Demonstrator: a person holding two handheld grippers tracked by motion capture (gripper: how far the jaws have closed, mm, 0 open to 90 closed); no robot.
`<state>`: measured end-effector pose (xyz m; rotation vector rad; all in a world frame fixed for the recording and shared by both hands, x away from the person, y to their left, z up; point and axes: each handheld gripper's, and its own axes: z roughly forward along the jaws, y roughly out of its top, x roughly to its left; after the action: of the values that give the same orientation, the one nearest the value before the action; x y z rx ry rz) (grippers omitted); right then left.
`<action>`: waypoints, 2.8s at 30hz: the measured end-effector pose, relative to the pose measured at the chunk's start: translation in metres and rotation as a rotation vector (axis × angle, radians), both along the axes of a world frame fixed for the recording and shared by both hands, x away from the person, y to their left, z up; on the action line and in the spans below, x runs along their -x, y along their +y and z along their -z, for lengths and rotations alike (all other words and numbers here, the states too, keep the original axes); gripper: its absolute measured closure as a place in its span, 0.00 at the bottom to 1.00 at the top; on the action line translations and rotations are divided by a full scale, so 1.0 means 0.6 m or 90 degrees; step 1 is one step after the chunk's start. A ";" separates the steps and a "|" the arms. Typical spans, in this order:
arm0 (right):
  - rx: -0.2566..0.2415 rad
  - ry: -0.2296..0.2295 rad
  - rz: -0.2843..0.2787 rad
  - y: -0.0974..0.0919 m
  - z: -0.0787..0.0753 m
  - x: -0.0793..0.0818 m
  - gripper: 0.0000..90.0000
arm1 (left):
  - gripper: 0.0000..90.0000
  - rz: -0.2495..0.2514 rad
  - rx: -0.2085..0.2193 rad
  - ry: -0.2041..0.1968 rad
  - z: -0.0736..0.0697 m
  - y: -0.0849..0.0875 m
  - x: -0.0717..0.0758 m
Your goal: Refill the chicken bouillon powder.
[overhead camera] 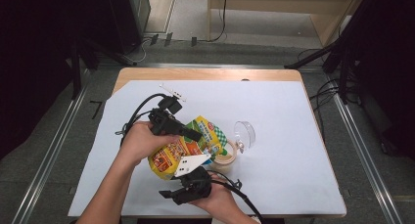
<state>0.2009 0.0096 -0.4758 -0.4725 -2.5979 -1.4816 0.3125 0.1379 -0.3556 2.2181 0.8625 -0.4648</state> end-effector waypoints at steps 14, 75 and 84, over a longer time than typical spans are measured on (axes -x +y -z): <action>-0.005 -0.013 0.011 -0.004 -0.003 -0.001 0.49 | 1.00 0.001 0.027 -0.004 -0.017 0.030 0.003; -0.039 -0.026 0.065 -0.049 -0.031 -0.019 0.46 | 0.98 -0.183 0.154 -0.096 0.027 0.111 -0.082; -0.039 -0.031 0.074 -0.054 -0.034 -0.022 0.46 | 0.97 -0.199 0.143 -0.084 0.053 0.110 -0.086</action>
<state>0.2139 -0.0226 -0.4557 -0.5959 -2.5944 -1.6226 0.3643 0.2036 -0.3872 1.8474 1.0106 -0.2483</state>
